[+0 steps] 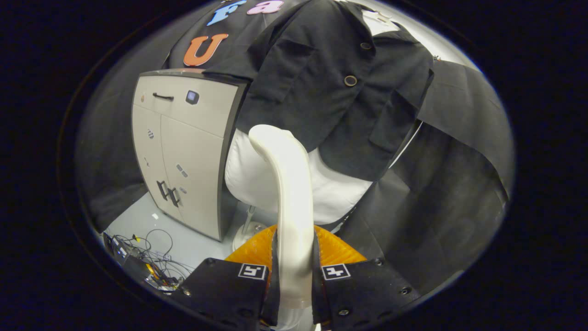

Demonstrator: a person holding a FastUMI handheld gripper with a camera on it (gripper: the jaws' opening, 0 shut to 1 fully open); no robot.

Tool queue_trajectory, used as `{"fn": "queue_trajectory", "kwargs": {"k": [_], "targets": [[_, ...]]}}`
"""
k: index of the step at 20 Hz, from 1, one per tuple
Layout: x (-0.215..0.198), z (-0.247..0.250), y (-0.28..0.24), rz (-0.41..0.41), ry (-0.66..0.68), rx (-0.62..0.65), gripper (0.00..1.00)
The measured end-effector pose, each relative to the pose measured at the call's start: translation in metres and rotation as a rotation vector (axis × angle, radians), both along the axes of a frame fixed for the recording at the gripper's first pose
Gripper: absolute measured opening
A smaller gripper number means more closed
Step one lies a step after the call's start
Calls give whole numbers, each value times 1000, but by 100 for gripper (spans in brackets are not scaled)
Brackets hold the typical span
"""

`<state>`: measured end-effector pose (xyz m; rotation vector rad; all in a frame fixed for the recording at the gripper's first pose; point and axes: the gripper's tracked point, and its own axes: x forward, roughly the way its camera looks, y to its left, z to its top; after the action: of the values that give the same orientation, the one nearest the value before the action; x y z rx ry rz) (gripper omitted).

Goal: Iron the clothes twice with a garment steamer, once on the left side and once on the right side.

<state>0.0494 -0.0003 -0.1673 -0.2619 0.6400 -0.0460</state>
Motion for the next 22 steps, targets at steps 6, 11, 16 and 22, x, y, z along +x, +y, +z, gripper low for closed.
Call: {"fn": "queue_trajectory", "kwargs": {"k": [6,11,16,22], "targets": [[0,89,-16,-5,-174,122,30],[8,170,-38,5,-349,167,30],[27,239,-61,2,-539,220,30],[61,295,-88,-3,-703,242,31]]}}
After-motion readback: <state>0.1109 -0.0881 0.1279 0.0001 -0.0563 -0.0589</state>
